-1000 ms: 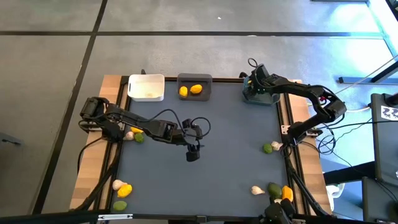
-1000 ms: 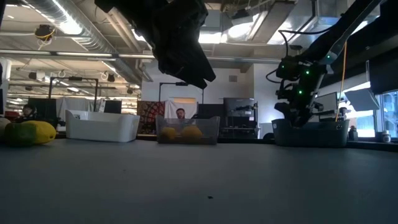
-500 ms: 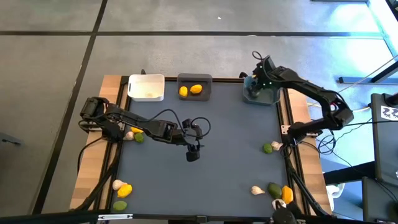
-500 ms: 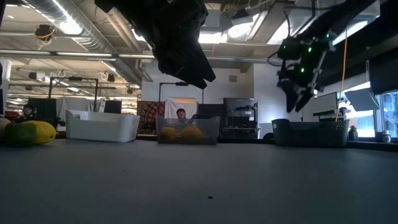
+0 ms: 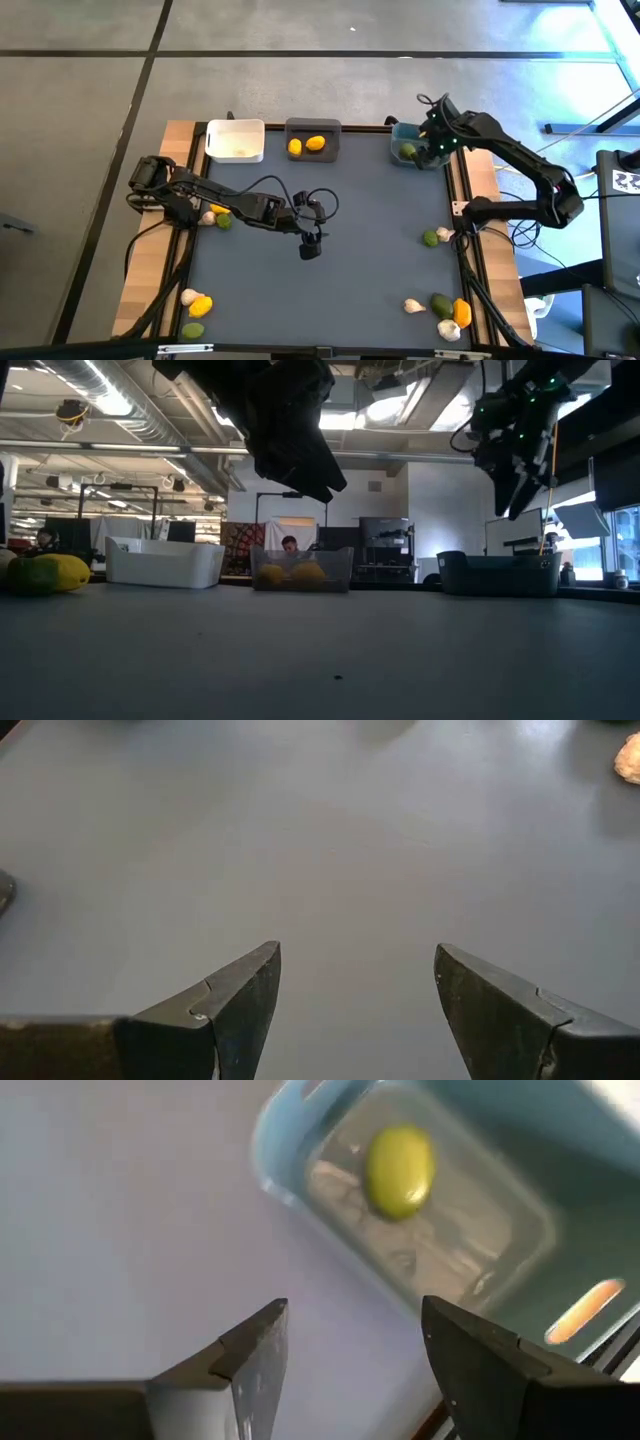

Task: Sort produce into baskets
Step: Put the lime into the blue bin

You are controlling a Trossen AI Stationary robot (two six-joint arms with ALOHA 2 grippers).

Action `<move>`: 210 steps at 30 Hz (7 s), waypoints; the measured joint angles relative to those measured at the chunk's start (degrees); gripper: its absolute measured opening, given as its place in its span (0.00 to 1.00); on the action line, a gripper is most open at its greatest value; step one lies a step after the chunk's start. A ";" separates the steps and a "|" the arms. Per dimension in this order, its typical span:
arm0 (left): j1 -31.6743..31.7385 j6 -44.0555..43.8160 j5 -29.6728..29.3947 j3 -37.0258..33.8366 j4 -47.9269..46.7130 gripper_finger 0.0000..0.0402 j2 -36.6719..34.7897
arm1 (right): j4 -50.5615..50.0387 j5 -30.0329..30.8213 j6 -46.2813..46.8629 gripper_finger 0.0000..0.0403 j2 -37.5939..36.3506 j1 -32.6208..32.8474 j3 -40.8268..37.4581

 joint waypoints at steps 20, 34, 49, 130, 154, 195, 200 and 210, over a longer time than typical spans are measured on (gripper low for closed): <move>0.00 -0.02 0.00 0.01 0.02 0.65 0.00 | -5.06 2.61 17.03 0.56 -0.82 31.32 -0.02; -0.02 0.37 0.00 0.02 0.00 0.65 0.00 | -6.93 5.75 32.55 0.56 -0.79 50.87 -0.41; -0.02 0.39 0.00 0.02 -0.42 0.65 0.00 | -7.38 -0.28 47.91 0.56 -0.77 62.11 -12.80; -0.01 -0.04 0.02 0.02 -0.35 0.65 0.00 | -5.79 13.84 32.88 0.36 -0.71 52.47 -6.10; -0.02 -0.44 0.02 0.02 -0.07 0.65 0.00 | 11.42 19.83 3.94 0.36 -0.71 13.26 -6.08; -0.02 -0.41 0.02 0.02 -0.07 0.65 0.00 | 29.81 22.43 -0.68 0.41 23.48 -1.64 -6.67; -0.02 -0.45 0.02 0.02 -0.04 0.65 0.00 | 29.92 22.78 -0.07 0.53 23.55 -1.64 -6.67; -0.07 -0.40 0.02 0.02 0.09 0.65 0.00 | 28.00 21.73 -2.05 0.64 21.73 -1.21 -5.76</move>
